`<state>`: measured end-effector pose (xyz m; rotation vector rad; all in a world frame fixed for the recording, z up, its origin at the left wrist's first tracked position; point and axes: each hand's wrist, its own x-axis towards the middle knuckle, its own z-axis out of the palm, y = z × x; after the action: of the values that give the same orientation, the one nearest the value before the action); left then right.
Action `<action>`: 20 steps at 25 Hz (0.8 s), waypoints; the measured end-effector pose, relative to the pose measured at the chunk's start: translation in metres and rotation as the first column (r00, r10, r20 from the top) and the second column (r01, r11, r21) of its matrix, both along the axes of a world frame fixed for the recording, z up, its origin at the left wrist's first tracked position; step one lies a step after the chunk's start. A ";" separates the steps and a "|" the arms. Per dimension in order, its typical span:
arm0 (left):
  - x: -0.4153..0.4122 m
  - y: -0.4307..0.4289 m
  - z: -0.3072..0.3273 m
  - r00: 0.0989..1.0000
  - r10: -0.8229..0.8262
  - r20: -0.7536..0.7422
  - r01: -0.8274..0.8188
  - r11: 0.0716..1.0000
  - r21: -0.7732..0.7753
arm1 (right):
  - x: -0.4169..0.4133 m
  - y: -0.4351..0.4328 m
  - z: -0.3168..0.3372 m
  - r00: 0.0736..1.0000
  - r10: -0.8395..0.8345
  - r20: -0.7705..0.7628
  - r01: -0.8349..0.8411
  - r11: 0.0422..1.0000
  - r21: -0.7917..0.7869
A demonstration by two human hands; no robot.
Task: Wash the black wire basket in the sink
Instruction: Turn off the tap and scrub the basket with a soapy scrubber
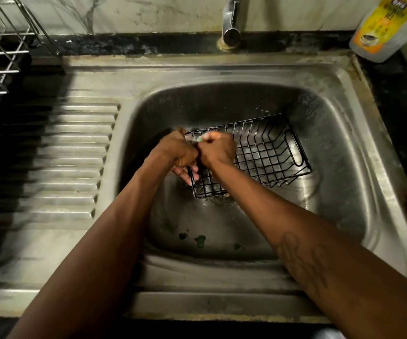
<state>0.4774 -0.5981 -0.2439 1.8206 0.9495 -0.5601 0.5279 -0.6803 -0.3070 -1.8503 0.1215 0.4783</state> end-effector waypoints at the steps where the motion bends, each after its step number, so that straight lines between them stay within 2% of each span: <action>1: 0.000 0.001 0.000 1.000 0.002 0.009 -0.002 1.000 0.000 | 0.010 -0.010 0.002 0.996 -0.088 -0.016 0.088 0.996 0.011; 4: -0.003 0.001 0.004 1.000 0.004 0.026 -0.004 1.000 -0.020 | 0.052 -0.053 0.000 0.885 -0.463 -0.039 0.465 0.883 0.069; 6: -0.002 -0.001 0.004 1.000 -0.016 0.024 0.016 1.000 -0.021 | 0.070 -0.072 -0.003 0.817 -0.573 0.059 0.571 0.819 0.054; 9: -0.001 -0.004 0.001 0.999 -0.035 0.001 0.035 0.999 -0.021 | 0.067 -0.069 -0.005 0.842 -0.486 0.234 0.522 0.843 -0.128; 10: -0.001 -0.004 0.002 0.999 -0.029 -0.020 0.028 0.999 -0.029 | 0.063 -0.063 -0.006 0.872 -0.434 0.227 0.472 0.868 -0.154; 13: -0.001 -0.002 0.001 1.000 -0.023 -0.016 0.022 1.000 -0.011 | 0.036 -0.032 -0.010 0.971 -0.178 0.159 0.194 0.977 -0.085; 16: 0.000 -0.002 0.002 0.999 -0.036 0.009 0.036 0.999 -0.008 | 0.004 -0.002 -0.010 0.959 0.120 0.258 -0.099 0.991 -0.093; 17: -0.001 -0.003 0.003 0.999 -0.032 0.016 0.033 0.999 -0.016 | -0.002 0.003 -0.010 0.947 0.171 0.273 -0.156 0.985 -0.077; 18: -0.001 -0.003 0.004 0.999 -0.026 0.021 0.027 0.999 -0.018 | -0.002 0.005 -0.014 0.944 0.190 0.271 -0.178 0.982 -0.070; 20: 0.000 -0.002 0.003 1.000 -0.011 0.010 0.011 1.000 -0.022 | 0.007 -0.001 -0.021 0.976 0.132 0.175 -0.113 0.987 -0.114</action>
<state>0.4772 -0.6004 -0.2409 1.8085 0.9234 -0.5657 0.5351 -0.6810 -0.3277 -2.0020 -0.0947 0.3913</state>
